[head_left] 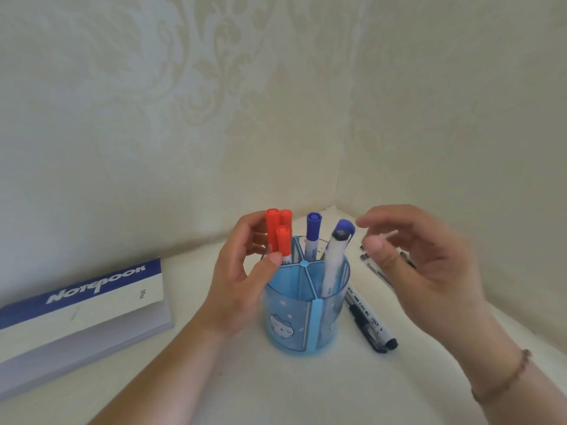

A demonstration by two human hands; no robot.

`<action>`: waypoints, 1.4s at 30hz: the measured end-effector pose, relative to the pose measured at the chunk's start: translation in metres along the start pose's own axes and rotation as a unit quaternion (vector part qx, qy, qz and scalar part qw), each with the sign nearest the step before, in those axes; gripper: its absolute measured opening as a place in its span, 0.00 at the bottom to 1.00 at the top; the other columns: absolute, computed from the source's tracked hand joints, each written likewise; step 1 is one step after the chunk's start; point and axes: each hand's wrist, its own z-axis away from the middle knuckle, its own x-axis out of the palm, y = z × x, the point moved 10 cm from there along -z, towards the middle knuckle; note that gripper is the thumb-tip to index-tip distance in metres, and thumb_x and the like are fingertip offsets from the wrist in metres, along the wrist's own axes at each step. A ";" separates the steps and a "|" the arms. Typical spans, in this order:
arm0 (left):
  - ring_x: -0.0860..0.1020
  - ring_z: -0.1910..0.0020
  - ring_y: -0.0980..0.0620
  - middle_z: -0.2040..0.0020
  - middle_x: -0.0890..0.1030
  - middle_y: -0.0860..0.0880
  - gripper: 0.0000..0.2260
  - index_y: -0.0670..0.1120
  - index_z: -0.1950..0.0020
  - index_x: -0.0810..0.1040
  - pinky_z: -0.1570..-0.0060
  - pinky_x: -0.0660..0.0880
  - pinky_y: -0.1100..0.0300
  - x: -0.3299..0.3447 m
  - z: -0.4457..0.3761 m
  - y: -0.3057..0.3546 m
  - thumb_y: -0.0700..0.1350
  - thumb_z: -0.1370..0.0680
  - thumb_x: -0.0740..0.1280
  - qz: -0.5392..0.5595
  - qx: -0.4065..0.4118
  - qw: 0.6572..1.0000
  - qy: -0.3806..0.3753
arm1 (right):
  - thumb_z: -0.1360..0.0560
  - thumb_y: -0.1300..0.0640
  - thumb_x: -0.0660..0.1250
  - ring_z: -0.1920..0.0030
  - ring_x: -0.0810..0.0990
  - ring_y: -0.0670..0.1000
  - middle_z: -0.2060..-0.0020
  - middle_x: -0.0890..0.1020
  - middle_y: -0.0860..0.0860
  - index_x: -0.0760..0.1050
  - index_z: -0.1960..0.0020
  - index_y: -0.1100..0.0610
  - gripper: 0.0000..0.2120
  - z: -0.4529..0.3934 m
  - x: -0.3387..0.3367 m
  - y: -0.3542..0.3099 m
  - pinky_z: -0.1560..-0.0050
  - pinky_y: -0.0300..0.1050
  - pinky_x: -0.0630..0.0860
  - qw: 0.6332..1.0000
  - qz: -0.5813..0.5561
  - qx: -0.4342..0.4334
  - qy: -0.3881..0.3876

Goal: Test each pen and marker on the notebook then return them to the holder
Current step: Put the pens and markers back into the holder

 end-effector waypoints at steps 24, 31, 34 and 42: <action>0.78 0.45 0.49 0.44 0.80 0.53 0.18 0.53 0.37 0.74 0.47 0.73 0.52 0.004 0.000 0.000 0.51 0.27 0.64 -0.003 0.009 1.000 -0.018 | 0.23 0.70 0.63 0.65 0.82 0.52 0.59 0.80 0.53 0.58 0.36 0.49 0.24 -0.006 -0.031 -0.004 0.60 0.52 0.82 0.985 -0.106 0.030 0.129; 0.78 0.46 0.49 0.46 0.81 0.54 0.15 0.58 0.39 0.75 0.46 0.73 0.45 -0.001 0.000 0.002 0.52 0.25 0.60 -0.012 0.036 0.999 0.001 | 0.27 0.52 0.68 0.61 0.79 0.47 0.56 0.80 0.42 0.75 0.53 0.47 0.03 -0.004 -0.016 0.013 0.68 0.41 0.75 0.997 0.049 0.056 0.013; 0.78 0.48 0.47 0.47 0.80 0.53 0.15 0.53 0.40 0.75 0.48 0.72 0.44 -0.004 0.001 0.001 0.53 0.25 0.60 -0.013 0.041 0.999 0.008 | 0.27 0.46 0.67 0.63 0.77 0.47 0.61 0.79 0.42 0.71 0.52 0.44 0.07 0.012 0.007 0.069 0.60 0.44 0.77 0.909 0.324 0.181 -0.191; 0.78 0.50 0.46 0.47 0.79 0.53 0.14 0.53 0.40 0.75 0.49 0.73 0.46 -0.002 0.001 0.005 0.52 0.25 0.61 -0.013 0.051 0.999 -0.004 | 0.25 0.58 0.63 0.68 0.76 0.44 0.66 0.80 0.47 0.71 0.48 0.43 0.11 0.031 0.012 0.101 0.65 0.36 0.73 0.859 0.347 0.246 -0.285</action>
